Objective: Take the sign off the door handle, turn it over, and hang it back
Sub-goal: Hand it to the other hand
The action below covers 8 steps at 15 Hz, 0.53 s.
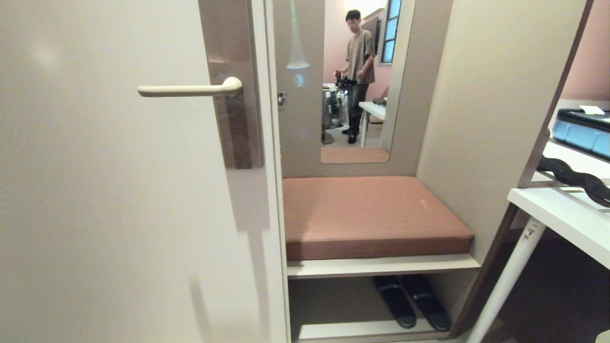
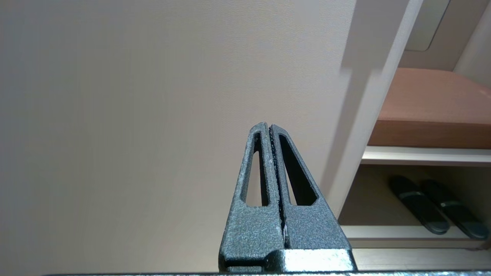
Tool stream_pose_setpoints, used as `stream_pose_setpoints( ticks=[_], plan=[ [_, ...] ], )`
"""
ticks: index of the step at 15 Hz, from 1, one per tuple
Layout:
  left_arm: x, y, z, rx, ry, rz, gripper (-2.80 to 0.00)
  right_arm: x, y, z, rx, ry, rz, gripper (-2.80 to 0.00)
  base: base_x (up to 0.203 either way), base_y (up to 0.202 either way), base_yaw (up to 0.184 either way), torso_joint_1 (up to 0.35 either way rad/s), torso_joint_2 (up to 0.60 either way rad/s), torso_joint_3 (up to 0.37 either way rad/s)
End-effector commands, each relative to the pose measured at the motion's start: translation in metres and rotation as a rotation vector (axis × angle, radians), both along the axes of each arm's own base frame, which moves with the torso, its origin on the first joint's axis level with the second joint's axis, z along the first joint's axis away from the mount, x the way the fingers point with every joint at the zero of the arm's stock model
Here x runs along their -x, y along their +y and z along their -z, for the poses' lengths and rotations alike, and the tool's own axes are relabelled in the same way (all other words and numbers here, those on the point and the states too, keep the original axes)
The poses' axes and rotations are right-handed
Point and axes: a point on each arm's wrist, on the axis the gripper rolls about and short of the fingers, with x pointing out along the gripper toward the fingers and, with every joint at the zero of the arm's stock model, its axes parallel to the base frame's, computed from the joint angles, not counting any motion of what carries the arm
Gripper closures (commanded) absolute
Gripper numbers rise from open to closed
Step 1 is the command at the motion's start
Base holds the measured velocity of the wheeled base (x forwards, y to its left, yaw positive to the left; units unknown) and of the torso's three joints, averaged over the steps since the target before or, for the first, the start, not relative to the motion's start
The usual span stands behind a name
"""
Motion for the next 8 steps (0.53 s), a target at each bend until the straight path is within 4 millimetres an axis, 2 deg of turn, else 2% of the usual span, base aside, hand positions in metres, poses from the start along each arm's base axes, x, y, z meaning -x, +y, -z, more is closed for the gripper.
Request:
stream_pose_setpoints(
  ticks=[1,8],
  plan=[
    [-0.0001,0.0,0.0,0.0,0.001,-0.001,0.0,-0.0001,0.0,-0.0001,0.001,0.001,-0.001,0.0,0.0,0.0,0.0,0.0,0.0,0.0],
    [-0.0001,0.0,0.0,-0.004,0.001,-0.001,0.0,-0.0001,0.0,-0.0001,0.0,0.001,-0.001,0.0,0.0,0.0,0.0,0.0,0.0,0.0]
  ],
)
